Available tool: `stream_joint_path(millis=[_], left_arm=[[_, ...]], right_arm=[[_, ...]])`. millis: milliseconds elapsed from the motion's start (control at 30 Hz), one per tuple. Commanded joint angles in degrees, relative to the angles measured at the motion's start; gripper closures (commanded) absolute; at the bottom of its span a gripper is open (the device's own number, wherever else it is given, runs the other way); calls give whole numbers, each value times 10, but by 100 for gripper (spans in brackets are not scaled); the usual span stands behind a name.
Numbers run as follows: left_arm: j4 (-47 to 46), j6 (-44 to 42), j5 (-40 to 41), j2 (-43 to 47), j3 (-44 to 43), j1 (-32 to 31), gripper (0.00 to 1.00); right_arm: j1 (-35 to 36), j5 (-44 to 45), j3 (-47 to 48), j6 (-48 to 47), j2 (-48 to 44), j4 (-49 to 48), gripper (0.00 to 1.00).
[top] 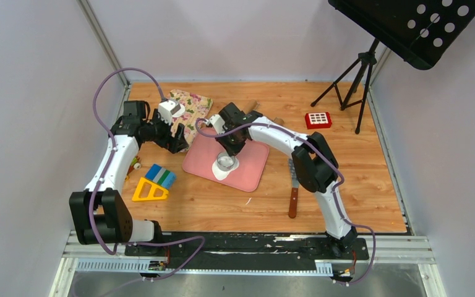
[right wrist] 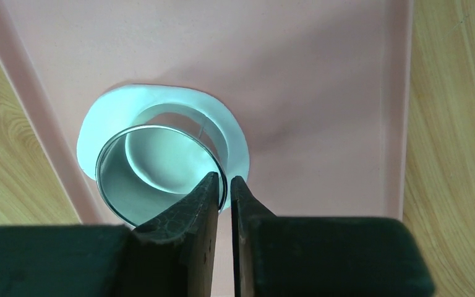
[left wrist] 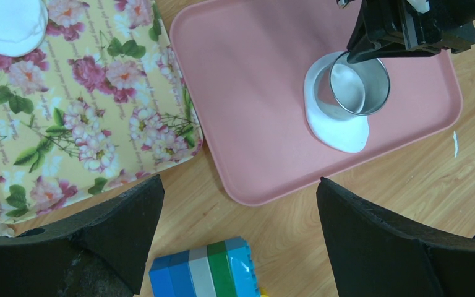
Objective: Roll out the dumpling wrappers from the dough
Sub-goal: Place the dumpling mold on the work surface.
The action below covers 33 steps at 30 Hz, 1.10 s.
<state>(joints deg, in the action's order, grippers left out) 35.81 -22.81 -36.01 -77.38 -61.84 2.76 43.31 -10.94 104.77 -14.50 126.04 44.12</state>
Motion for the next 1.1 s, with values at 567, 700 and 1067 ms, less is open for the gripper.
stream_joint_path(millis=[567, 700, 1067], left_arm=[[-7, 8, -16, -5, -4, 0, 0], [-7, 9, -17, -6, -4, 0, 0], [-6, 9, -16, -9, -6, 0, 0]], right_arm=[[-2, -3, 5, -15, -25, 12, 85], [-1, -6, -3, -17, -37, 13, 86], [5, -6, 1, -16, -35, 20, 90]])
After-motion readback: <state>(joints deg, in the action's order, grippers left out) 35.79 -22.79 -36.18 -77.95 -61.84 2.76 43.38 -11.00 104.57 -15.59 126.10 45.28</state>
